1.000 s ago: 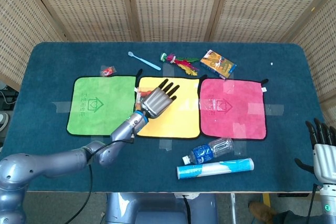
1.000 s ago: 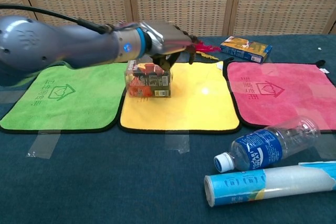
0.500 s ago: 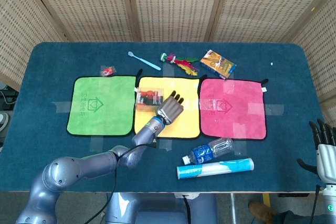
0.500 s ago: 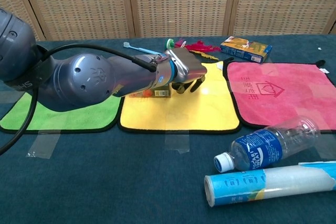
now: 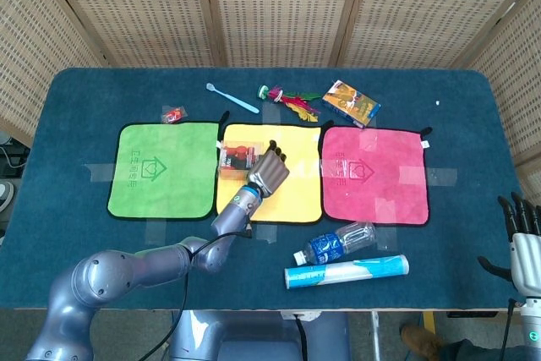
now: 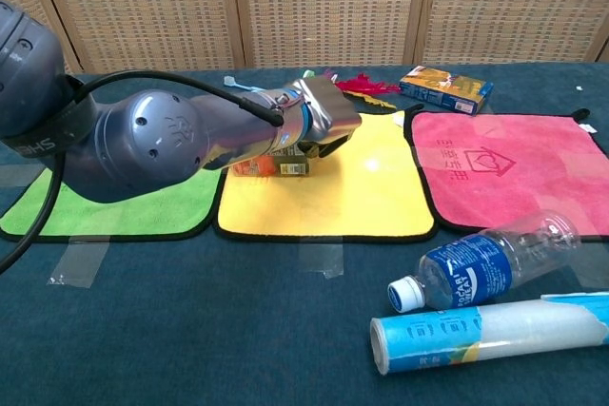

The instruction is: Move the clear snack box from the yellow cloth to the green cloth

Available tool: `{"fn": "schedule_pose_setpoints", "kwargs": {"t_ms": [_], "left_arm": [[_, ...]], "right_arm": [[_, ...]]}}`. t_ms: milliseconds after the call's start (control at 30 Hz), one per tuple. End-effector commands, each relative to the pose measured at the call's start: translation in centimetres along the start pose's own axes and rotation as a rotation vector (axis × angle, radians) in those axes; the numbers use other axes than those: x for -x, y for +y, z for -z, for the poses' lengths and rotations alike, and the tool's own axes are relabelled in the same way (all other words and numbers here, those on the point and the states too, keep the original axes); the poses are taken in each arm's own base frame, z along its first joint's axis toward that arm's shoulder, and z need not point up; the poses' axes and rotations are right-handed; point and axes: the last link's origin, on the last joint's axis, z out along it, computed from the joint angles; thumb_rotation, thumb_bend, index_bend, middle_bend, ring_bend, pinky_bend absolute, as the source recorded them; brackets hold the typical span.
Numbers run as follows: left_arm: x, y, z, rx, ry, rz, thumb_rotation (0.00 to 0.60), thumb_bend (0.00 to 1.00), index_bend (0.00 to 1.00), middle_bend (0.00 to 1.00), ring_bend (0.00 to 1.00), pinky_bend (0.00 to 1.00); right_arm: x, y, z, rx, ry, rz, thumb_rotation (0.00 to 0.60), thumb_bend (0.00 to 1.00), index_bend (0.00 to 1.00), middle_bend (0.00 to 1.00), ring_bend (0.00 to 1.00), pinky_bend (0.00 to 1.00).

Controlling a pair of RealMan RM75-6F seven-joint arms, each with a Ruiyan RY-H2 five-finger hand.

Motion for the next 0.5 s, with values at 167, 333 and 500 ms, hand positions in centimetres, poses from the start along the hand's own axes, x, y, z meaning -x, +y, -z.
{"fn": "schedule_pose_setpoints", "kwargs": {"t_ms": [167,333,500], "left_arm": [[0.0,-0.9,0.4,-0.026,-0.022,-0.063,0.600,1.00,0.58,0.33,0.27,0.21],[0.5,-1.3,0.7,-0.043,-0.056,-0.108,0.600,1.00,0.60,0.35,0.28,0.22],[1.0,-1.7,1.1,-0.053,-0.082,-0.145,0.600,1.00,0.61,0.35,0.28,0.23]], "right_arm": [[0.0,0.0,0.0,0.000,-0.002,-0.002,0.600,0.00,0.00,0.00,0.00,0.00],[0.0,0.0,-0.1,-0.001,-0.003,-0.004,0.600,0.00,0.00,0.00,0.00,0.00],[0.0,0.0,0.0,-0.001,-0.004,-0.004,0.600,0.00,0.00,0.00,0.00,0.00]]}}
